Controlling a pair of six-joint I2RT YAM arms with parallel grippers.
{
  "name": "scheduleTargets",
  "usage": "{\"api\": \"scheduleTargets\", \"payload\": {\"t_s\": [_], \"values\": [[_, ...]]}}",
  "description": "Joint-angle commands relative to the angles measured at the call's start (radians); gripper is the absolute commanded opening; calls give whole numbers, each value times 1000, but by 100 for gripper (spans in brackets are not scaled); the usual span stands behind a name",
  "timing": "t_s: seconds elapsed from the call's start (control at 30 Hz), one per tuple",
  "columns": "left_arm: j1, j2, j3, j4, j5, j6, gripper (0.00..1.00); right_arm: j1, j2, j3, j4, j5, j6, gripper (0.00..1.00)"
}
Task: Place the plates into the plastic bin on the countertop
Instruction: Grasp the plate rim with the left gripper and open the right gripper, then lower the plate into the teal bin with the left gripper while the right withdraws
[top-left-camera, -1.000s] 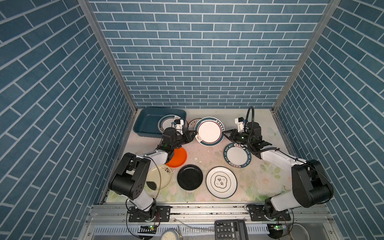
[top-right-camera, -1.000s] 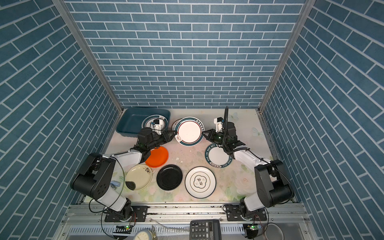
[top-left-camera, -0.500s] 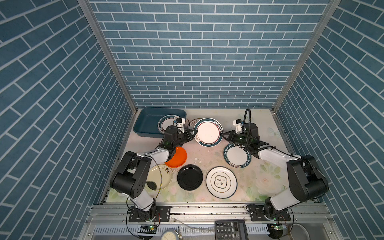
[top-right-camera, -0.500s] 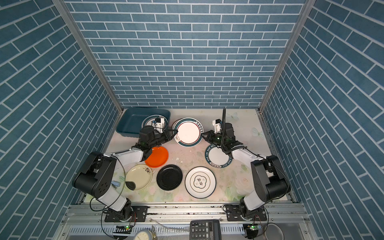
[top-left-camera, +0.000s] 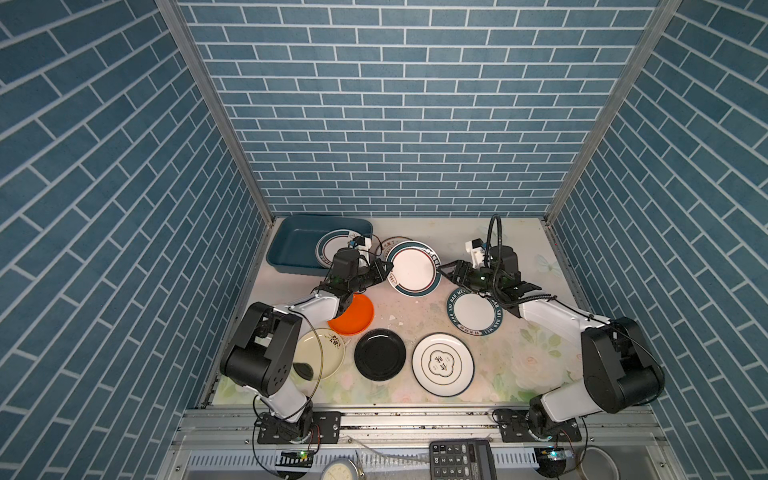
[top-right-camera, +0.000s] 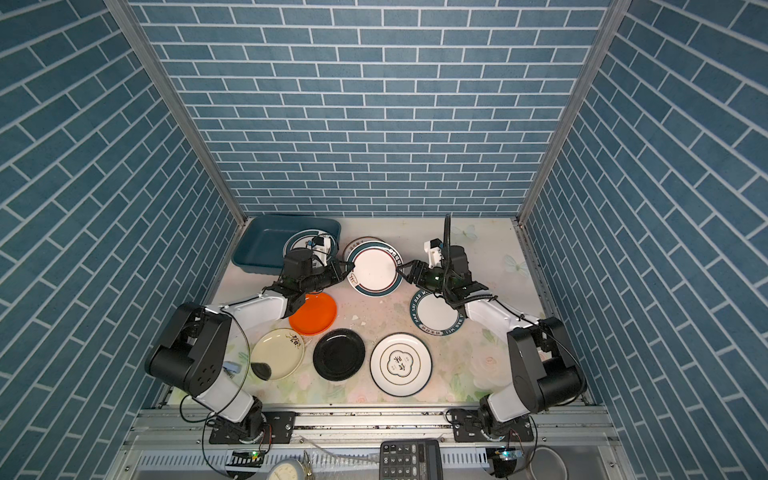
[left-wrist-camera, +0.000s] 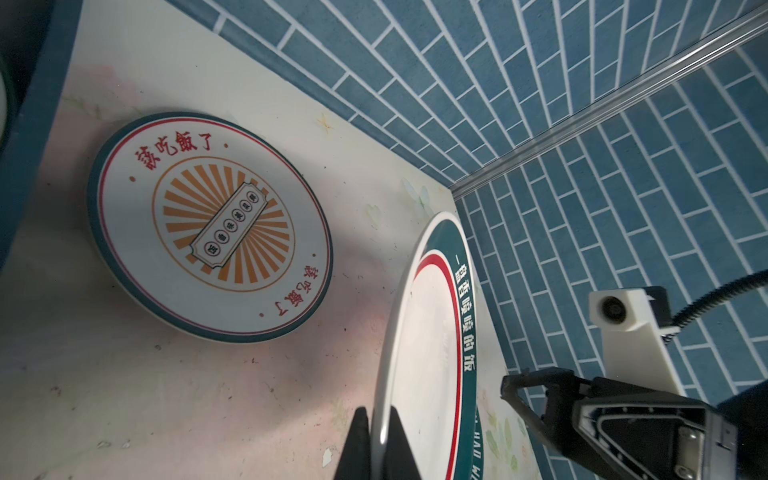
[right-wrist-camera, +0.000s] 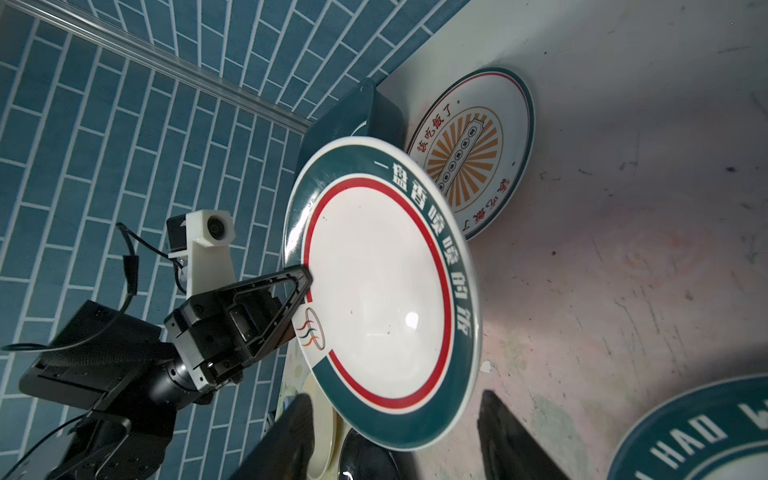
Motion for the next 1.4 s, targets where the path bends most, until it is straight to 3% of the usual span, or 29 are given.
{"api": "scheduleTargets", "payload": {"t_s": [0.0,0.27,0.67,0.93,1.17,1.37], "values": [[-2,-60,63,-82,-33,61,0,2,-55,38,-93,54,-85,64],[30,-119,93,-190,-120,100,0,1,-121,36,-219,145,-180,64],[88,-187,152,-332,-212,156,0,-6,-207,-7,-267,182,-217,63],[152,-250,150,-379,-334,160,0,-10,-276,-40,-299,233,-240,63],[154,-328,162,-450,-461,225,0,-12,-322,-72,-302,242,-242,63],[202,-343,159,-478,-478,229,0,-15,-378,-108,-320,287,-238,61]]}}
